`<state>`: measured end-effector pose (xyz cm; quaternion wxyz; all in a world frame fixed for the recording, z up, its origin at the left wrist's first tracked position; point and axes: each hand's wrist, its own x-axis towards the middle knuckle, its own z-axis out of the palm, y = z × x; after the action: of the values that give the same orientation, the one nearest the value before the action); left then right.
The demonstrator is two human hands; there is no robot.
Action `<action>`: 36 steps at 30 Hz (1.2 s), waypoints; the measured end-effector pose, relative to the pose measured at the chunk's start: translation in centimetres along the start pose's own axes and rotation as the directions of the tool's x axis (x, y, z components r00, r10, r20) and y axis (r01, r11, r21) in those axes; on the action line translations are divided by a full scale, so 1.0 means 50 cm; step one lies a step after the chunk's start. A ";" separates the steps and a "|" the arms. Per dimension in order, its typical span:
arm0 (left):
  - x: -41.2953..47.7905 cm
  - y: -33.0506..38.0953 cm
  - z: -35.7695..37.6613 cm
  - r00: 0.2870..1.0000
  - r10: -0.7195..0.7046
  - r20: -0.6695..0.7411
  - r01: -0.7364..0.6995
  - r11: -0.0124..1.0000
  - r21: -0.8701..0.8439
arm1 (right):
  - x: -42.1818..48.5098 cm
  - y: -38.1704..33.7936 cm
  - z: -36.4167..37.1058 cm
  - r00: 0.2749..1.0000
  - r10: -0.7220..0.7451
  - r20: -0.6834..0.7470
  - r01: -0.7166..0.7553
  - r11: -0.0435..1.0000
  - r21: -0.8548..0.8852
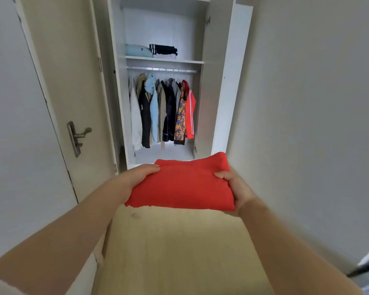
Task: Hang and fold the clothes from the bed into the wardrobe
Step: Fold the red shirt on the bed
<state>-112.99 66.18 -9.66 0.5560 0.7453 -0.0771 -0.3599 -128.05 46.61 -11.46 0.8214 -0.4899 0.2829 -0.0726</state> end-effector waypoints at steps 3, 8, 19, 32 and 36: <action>0.078 0.046 -0.029 1.000 0.019 -0.021 -0.019 1.000 -0.022 | 0.086 -0.052 0.024 0.999 0.032 0.017 -0.031 0.999 -0.026; 0.242 0.145 -0.039 1.000 0.022 0.005 -0.021 0.994 -0.111 | 0.260 -0.153 0.020 0.995 0.032 0.092 -0.035 0.999 0.033; 0.536 0.374 -0.080 0.968 0.205 0.144 -0.133 0.908 -0.398 | 0.582 -0.390 0.041 0.990 0.008 0.139 -0.025 0.993 0.118; 0.900 0.604 -0.181 0.933 0.356 -0.055 -0.207 0.403 -0.891 | 0.992 -0.545 0.257 0.975 -0.165 0.151 0.098 0.921 0.378; 1.022 0.690 -0.266 0.953 0.290 -0.091 -0.224 0.469 -0.854 | 1.112 -0.612 0.336 0.947 -0.259 0.191 0.161 0.895 0.416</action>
<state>-57.63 37.39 -0.55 0.8949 0.3406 -0.0192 -0.2877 -68.12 21.83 -1.41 0.9186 -0.3469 0.1054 -0.1570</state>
